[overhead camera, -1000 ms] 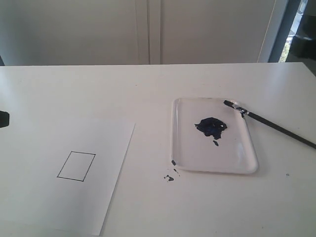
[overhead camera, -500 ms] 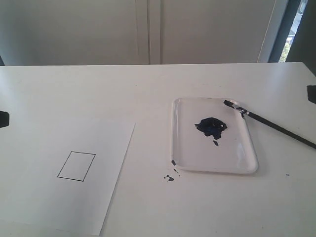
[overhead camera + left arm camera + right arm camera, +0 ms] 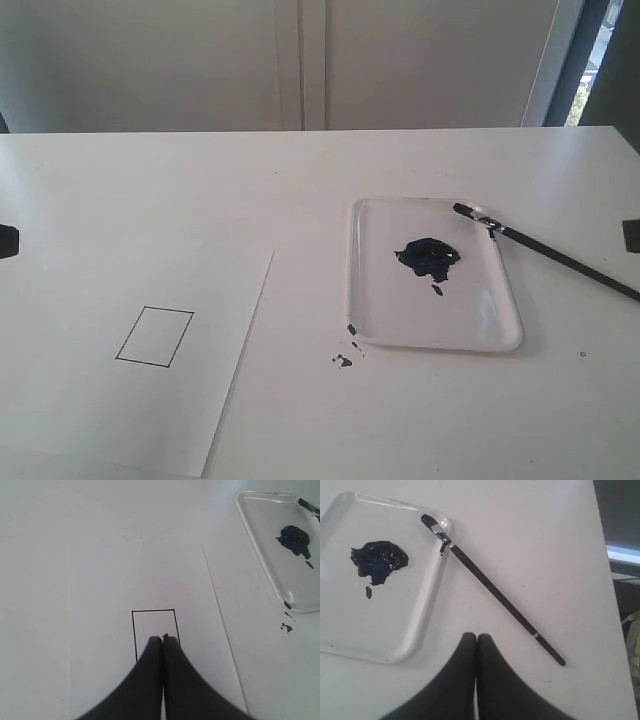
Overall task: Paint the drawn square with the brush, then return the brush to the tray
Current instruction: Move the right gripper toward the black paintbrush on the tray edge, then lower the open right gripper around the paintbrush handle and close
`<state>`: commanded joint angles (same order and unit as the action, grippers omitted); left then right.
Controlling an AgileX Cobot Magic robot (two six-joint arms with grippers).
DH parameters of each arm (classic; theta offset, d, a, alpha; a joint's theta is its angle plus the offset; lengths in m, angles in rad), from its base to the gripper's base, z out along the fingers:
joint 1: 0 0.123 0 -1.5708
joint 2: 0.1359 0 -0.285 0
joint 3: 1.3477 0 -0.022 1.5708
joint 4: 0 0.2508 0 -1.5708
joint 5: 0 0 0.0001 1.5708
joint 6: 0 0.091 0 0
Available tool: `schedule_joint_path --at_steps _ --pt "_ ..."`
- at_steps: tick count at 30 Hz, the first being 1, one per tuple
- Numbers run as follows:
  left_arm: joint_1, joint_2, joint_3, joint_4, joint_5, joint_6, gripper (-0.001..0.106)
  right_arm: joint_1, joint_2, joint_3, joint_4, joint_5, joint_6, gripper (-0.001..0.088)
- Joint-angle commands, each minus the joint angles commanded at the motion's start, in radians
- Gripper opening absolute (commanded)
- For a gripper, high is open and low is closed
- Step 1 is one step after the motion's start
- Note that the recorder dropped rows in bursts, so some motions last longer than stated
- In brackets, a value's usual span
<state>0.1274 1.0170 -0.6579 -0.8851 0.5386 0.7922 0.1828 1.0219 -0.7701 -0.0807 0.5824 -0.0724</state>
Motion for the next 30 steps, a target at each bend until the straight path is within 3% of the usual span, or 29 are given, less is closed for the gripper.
schedule_joint_path --at_steps 4,11,16,18,26,30 --pt "0.0 0.0 0.0 0.0 0.0 0.0 0.0 0.0 0.157 -0.057 -0.004 -0.05 -0.013 0.0" --pt "0.0 0.0 0.0 0.0 0.0 0.0 0.0 0.0 0.34 -0.057 -0.006 -0.123 -0.219 0.0017" --pt "0.0 0.0 0.0 0.0 0.0 0.0 0.0 0.0 0.365 -0.057 -0.006 -0.154 -0.223 0.0304" --pt "0.0 0.0 0.0 0.0 0.0 0.0 0.0 0.0 0.365 -0.057 -0.006 -0.179 -0.221 0.0352" --pt "0.0 0.0 0.0 0.0 -0.002 0.0 0.0 0.0 0.369 -0.057 -0.013 -0.267 -0.378 0.036" --pt "0.0 0.0 0.0 0.0 -0.016 0.0 0.0 0.0 0.391 -0.057 -0.083 -0.263 -0.395 0.036"
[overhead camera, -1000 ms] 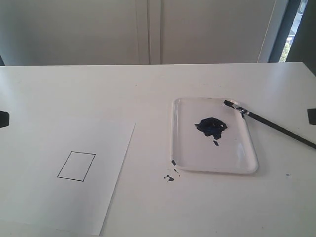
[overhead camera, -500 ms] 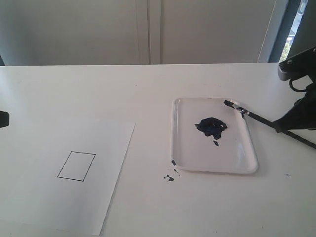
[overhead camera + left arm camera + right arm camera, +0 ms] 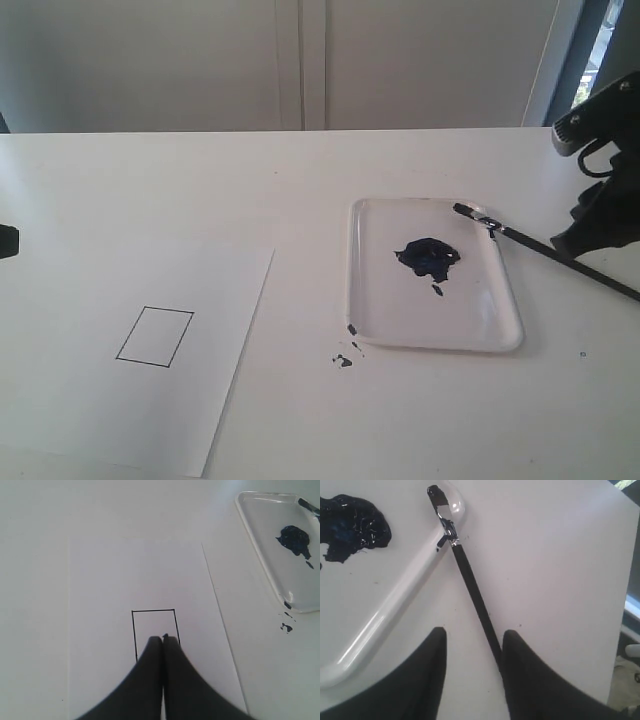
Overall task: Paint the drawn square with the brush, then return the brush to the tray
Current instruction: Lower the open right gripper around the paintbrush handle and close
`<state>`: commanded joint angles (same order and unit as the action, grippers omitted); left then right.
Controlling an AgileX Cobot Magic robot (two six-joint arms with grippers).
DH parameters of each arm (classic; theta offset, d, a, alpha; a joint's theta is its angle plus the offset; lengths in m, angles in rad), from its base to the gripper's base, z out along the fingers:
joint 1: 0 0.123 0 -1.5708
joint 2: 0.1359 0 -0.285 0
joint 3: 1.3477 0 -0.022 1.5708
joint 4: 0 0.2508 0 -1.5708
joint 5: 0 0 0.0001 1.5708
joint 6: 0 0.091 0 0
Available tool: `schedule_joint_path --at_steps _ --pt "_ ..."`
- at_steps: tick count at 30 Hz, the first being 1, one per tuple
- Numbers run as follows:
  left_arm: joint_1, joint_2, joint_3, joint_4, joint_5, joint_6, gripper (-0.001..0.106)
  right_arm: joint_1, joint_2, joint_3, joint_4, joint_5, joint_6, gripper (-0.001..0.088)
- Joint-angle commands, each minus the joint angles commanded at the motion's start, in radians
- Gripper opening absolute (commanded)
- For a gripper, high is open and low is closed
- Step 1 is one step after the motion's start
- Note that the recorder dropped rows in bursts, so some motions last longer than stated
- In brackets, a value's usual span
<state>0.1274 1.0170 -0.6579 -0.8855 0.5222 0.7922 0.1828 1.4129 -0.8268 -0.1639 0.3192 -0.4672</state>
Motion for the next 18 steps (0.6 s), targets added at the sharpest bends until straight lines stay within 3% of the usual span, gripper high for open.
schedule_joint_path --at_steps 7,11,14,18 --pt "0.0 0.0 0.0 -0.004 -0.022 -0.007 0.0 -0.004 0.079 0.0 -0.104 -0.013 0.012 0.036" --pt "0.0 0.0 0.0 -0.004 -0.006 -0.007 0.0 -0.03 0.139 -0.031 -0.165 -0.023 0.105 0.0355" --pt "0.0 0.0 0.0 -0.004 0.001 -0.007 0.0 -0.064 0.187 -0.081 -0.19 0.017 0.161 0.0355" --pt "0.0 0.0 0.0 -0.004 0.001 -0.007 0.0 -0.075 0.231 -0.14 -0.274 0.113 0.122 0.0355"
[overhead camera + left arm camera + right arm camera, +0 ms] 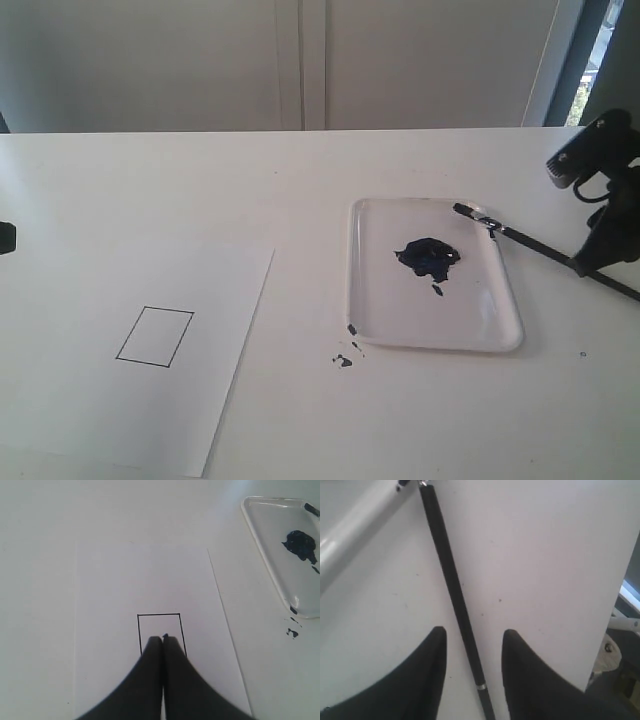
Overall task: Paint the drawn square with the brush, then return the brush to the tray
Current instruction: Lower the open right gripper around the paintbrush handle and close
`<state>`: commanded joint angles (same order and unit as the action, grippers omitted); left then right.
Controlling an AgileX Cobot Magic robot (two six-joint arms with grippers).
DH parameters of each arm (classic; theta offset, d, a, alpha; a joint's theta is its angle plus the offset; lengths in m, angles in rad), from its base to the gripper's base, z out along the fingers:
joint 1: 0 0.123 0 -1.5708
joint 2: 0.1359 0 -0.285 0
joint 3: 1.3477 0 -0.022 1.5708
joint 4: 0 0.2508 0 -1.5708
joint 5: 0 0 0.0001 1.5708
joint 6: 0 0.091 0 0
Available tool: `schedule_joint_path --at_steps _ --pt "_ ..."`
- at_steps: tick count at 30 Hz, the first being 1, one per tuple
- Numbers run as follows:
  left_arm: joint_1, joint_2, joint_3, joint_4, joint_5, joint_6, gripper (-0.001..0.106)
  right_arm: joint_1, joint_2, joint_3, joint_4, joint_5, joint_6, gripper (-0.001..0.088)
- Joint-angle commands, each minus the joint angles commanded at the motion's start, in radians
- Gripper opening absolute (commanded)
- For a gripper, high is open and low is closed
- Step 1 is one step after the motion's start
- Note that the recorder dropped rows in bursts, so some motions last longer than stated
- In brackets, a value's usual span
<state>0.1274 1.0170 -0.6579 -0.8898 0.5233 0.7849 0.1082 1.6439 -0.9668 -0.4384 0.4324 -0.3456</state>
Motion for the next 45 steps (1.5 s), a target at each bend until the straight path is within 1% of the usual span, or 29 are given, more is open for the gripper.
schedule_joint_path --at_steps 1,3,5,6,10,11,13,15,17,18,21,22,23,25,26,28,31,32,34,35,38,40,41,43,45 --pt "0.0 0.0 0.0 0.0 0.0 0.0 0.0 0.0 0.01 -0.013 -0.032 0.031 -0.008 0.0347" --pt "0.0 0.0 0.0 0.0 0.0 0.0 0.0 0.0 0.031 -0.036 -0.056 0.082 -0.023 0.029" --pt "0.0 0.0 0.0 0.0 0.0 0.0 0.0 -0.007 0.045 -0.052 -0.053 0.089 -0.016 0.0239" --pt "0.0 0.0 0.0 0.0 0.0 0.0 0.0 -0.009 0.052 -0.058 -0.035 0.089 -0.013 0.0227" --pt "0.0 0.0 0.0 0.0 0.0 0.0 0.0 -0.009 0.081 -0.071 0.008 0.084 -0.002 0.0227" --pt "0.0 0.0 0.0 0.0 0.0 0.0 0.0 -0.009 0.088 -0.076 0.018 0.084 0.025 0.0223" --pt "0.0 0.0 0.0 0.0 0.0 0.0 0.0 -0.021 0.109 -0.087 0.052 0.068 0.128 0.02" --pt "0.0 0.0 0.0 0.0 0.0 0.0 0.0 -0.032 0.124 -0.096 0.11 0.062 0.195 0.0174" --pt "0.0 0.0 0.0 0.0 0.0 0.0 0.0 -0.039 0.133 -0.1 0.14 0.062 0.205 0.0154" --pt "0.0 0.0 0.0 0.0 0.0 0.0 0.0 -0.04 0.135 -0.1 0.15 0.065 0.197 0.014" --pt "0.0 0.0 0.0 0.0 0.0 0.0 0.0 -0.04 0.146 -0.103 0.15 0.116 0.066 0.012" --pt "0.0 0.0 0.0 0.0 0.0 0.0 0.0 -0.044 0.152 -0.108 0.15 0.133 0.057 0.012" --pt "0.0 0.0 0.0 0.0 0.0 0.0 0.0 -0.051 0.163 -0.119 0.159 0.15 0.076 0.012" --pt "0.0 0.0 0.0 0.0 0.0 0.0 0.0 -0.063 0.188 -0.143 0.161 0.164 0.159 0.012" --pt "0.0 0.0 0.0 0.0 0.0 0.0 0.0 -0.065 0.2 -0.15 0.161 0.169 0.163 0.012" --pt "0.0 0.0 0.0 0.0 0.0 0.0 0.0 -0.065 0.21 -0.15 0.154 0.169 0.072 0.012" --pt "0.0 0.0 0.0 0.0 0.0 0.0 0.0 -0.065 0.214 -0.148 0.152 0.169 -0.106 0.0122" --pt "0.0 0.0 0.0 0.0 -0.003 0.0 0.0 -0.065 0.214 -0.148 0.144 0.162 -0.15 0.0129" --pt "0.0 0.0 0.0 0.0 -0.005 0.0 0.0 -0.065 0.214 -0.15 0.134 0.145 -0.173 0.0171" --pt "0.0 0.0 0.0 0.0 -0.005 0.0 0.0 -0.065 0.214 -0.15 0.127 0.134 -0.175 0.0209" --pt "0.0 0.0 0.0 0.0 -0.007 0.0 0.0 -0.065 0.214 -0.15 0.122 0.11 -0.18 0.036" --pt "0.0 0.0 0.0 0.0 -0.007 0.0 0.0 -0.065 0.214 -0.15 0.122 0.107 -0.212 0.0466" --pt "0.0 0.0 0.0 0.0 -0.007 0.0 0.0 -0.065 0.216 -0.15 0.122 0.112 -0.233 0.0492" --pt "0.0 0.0 0.0 0.0 -0.007 0.0 0.0 -0.065 0.227 -0.15 0.117 0.14 -0.263 0.0496" --pt "0.0 0.0 0.0 0.0 -0.007 0.0 0.0 -0.065 0.244 -0.15 0.09 0.147 -0.256 0.0471"
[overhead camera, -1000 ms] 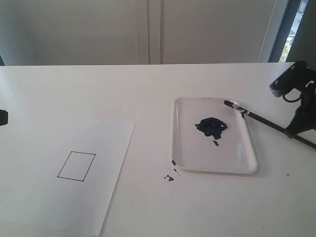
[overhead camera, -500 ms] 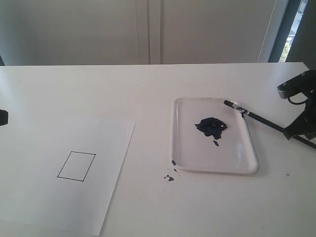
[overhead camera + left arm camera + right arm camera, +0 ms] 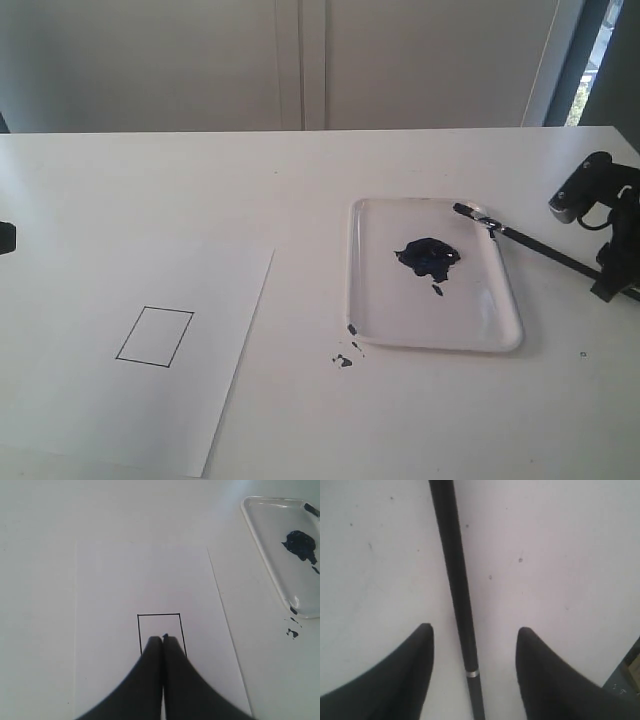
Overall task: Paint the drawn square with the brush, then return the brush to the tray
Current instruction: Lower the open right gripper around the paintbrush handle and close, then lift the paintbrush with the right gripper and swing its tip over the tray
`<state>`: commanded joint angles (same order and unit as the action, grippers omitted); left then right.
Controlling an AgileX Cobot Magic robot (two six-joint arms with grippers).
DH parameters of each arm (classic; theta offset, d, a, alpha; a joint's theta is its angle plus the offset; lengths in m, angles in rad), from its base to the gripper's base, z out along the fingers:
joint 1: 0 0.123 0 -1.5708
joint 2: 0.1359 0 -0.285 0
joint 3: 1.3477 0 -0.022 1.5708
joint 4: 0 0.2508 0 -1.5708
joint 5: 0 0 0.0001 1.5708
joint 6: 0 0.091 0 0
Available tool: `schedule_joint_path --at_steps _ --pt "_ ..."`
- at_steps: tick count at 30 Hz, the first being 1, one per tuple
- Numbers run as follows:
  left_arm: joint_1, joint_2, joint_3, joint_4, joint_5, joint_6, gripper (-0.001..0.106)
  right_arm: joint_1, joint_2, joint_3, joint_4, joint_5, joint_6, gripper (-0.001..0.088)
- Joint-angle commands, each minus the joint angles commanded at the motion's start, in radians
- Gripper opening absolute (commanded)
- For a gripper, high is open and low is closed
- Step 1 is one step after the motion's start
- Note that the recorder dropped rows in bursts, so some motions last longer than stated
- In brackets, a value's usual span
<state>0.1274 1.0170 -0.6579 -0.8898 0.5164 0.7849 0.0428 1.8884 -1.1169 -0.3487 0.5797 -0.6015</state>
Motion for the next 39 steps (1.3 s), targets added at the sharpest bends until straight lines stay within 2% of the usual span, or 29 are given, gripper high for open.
schedule_joint_path --at_steps 10,18,21,27,35,39 --pt "0.0 0.0 0.0 0.0 0.002 0.0 0.0 -0.002 0.068 -0.009 -0.054 -0.058 0.063 0.04" --pt "0.0 0.0 0.0 0.0 0.002 0.0 0.0 -0.004 0.146 -0.018 -0.134 -0.025 0.112 0.0319" --pt "0.0 0.0 0.0 0.0 0.002 0.0 0.0 -0.004 0.176 -0.027 -0.134 0.0 0.114 0.0245" --pt "0.0 0.0 0.0 0.0 -0.002 0.0 0.0 -0.004 0.196 -0.027 -0.134 0.019 0.107 0.0006" --pt "0.0 0.0 0.0 0.0 -0.002 0.0 0.0 -0.004 0.196 -0.027 -0.136 0.017 0.127 0.0" --pt "0.0 0.0 0.0 0.0 -0.002 0.0 0.0 -0.004 0.171 -0.027 -0.039 -0.04 0.131 0.0"
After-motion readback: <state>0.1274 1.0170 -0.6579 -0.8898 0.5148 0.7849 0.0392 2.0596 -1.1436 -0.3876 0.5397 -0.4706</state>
